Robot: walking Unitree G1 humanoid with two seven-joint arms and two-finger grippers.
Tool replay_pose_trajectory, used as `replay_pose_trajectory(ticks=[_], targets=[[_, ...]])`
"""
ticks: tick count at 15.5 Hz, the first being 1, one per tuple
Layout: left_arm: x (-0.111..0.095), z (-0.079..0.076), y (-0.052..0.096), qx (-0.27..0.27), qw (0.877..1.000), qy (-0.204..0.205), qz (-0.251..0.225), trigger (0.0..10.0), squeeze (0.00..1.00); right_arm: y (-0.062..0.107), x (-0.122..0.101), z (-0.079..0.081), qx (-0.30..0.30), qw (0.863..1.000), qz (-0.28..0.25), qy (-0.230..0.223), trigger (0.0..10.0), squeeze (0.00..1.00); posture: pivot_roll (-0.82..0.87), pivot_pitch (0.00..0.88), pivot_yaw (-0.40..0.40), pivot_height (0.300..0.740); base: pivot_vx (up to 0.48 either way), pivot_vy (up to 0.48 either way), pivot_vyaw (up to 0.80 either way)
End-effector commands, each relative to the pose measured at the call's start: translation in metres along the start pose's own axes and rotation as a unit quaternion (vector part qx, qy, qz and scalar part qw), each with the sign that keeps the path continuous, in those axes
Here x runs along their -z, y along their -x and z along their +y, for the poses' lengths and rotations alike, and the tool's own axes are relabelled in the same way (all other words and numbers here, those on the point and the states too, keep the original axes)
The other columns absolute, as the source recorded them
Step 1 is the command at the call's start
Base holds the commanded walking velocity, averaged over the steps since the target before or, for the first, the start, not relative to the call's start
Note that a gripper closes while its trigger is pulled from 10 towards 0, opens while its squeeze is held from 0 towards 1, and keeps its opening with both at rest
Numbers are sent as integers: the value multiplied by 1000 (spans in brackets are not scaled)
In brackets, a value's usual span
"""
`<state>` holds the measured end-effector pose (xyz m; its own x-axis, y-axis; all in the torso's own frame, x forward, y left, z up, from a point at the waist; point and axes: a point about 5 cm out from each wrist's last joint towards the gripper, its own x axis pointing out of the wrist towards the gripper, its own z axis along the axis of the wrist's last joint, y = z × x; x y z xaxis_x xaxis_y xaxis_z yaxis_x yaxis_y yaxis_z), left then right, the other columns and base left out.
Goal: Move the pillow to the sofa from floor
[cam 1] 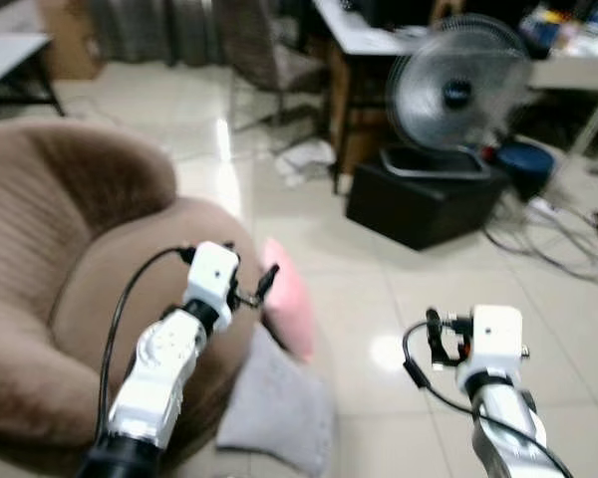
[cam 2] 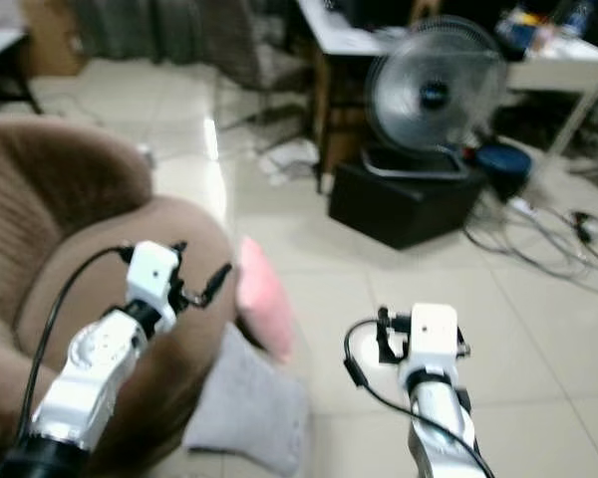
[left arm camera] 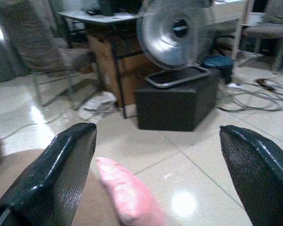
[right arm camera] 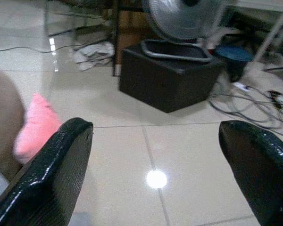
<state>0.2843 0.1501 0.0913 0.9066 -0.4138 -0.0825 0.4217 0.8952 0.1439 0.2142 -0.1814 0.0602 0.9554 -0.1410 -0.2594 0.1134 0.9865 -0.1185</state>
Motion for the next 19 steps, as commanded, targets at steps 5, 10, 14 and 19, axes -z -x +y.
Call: replay_pose_trajectory(ticks=[5,10,14,19], targets=[[5,0,2,8,1000,-8,21,10000,0,3,2,12,-47,999,9,-6,10000,0,49,44,-42,725,193,0,0],[16,-1,13,6,999,-3,38,10000,0,4,-3,15,-80,997,-12,-2,10000,0,53,48,-57,675,0,0,0],[13,-5,12,9,999,-19,27,10000,0,3,-5,14,-86,996,-15,2,10000,0,53,46,-63,635,0,0,0],[11,-6,11,17,999,-36,27,10000,0,5,-2,16,-87,996,-15,-5,10000,0,57,41,-60,585,0,0,0]])
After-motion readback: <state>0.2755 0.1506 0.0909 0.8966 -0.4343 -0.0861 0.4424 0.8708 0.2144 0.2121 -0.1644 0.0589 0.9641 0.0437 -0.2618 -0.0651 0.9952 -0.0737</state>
